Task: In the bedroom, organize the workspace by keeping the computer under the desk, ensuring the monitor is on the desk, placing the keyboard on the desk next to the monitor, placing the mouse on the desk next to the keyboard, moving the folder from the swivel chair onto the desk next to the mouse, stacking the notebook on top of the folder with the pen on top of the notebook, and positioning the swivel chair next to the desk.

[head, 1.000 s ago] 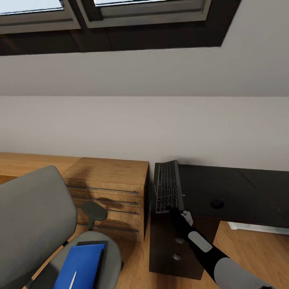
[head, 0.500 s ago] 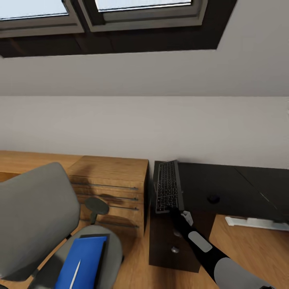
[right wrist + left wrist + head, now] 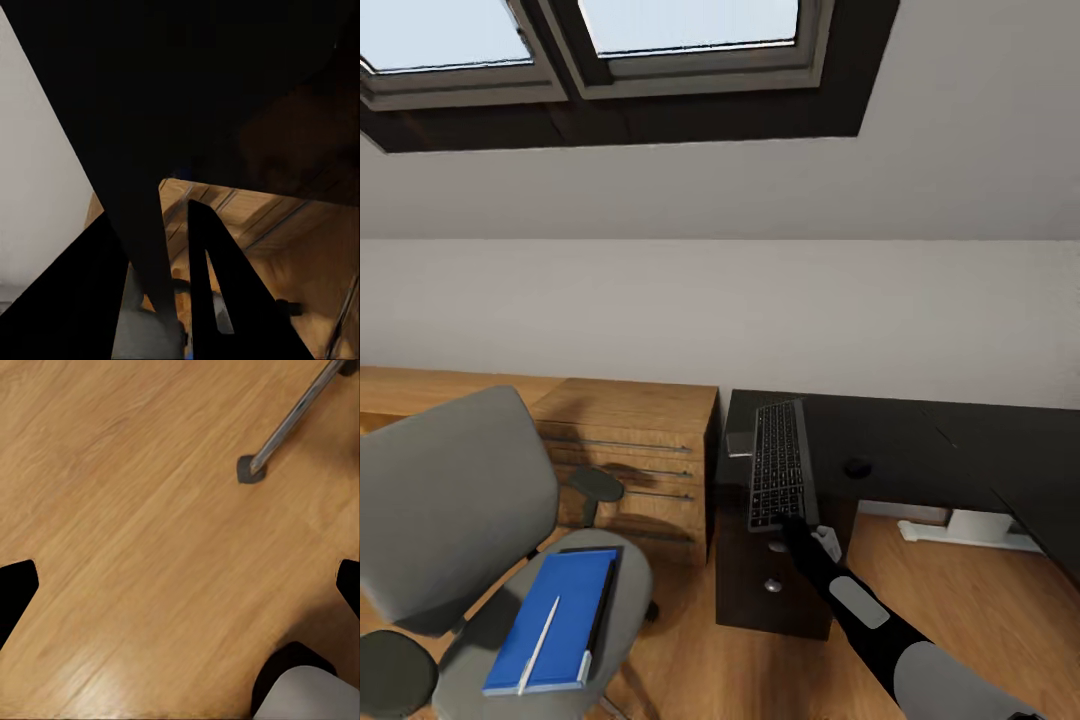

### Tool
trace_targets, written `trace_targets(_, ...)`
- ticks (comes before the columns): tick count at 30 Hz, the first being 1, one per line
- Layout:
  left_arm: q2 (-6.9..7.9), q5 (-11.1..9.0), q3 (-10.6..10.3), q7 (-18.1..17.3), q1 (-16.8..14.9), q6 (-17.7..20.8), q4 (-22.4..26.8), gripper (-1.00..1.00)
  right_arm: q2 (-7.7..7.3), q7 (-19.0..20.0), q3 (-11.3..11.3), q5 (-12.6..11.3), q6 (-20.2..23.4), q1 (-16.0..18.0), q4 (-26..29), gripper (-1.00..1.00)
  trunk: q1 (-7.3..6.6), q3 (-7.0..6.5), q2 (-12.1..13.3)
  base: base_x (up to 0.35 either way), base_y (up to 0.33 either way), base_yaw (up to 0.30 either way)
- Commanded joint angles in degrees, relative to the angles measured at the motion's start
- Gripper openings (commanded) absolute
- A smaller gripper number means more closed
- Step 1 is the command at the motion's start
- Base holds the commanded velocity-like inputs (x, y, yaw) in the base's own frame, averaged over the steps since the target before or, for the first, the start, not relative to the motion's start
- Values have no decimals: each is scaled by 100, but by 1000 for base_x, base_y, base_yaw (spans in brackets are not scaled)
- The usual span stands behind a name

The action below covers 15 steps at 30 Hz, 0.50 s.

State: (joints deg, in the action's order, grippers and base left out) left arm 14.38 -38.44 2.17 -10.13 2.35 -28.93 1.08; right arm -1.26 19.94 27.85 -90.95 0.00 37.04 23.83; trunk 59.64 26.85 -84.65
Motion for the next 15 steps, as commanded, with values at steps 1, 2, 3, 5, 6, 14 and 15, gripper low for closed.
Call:
trace_targets(1, 1, -41, 21, -50, 3, 0, 6, 100, -5, 22, 36, -65, 2, 5, 2, -100, -3, 4, -3, -274, -202, 0)
trace_targets(2, 2, -41, 21, -50, 3, 0, 6, 100, -5, 22, 36, -64, 3, 5, 3, -100, -3, 4, -3, -273, -204, 0)
trace_targets(3, 2, -41, 21, -50, 3, 0, 6, 100, -6, 23, 36, -64, 2, 5, 4, -100, -3, 4, -3, -272, -205, 0)
trace_targets(5, -34, -41, 15, -50, 3, 4, 6, 100, -6, 35, 37, -64, 1, 5, -1, -100, -3, 4, -3, -265, -212, 0)
trace_targets(6, -54, -41, 14, -50, 3, 3, 6, 100, -6, 35, 37, -65, 1, 5, -1, -100, -3, 4, -3, -255, -220, 0)
trace_targets(14, -161, -26, -3, -58, 3, 1, 12, 100, -8, 19, 37, -66, 13, 5, -2, -100, -3, 4, -3, -219, -223, 0)
trace_targets(15, -192, -23, -4, -58, 3, 1, 13, 100, -11, 11, 37, -68, 23, 5, -2, -100, -3, 4, -3, -95, -148, 0)
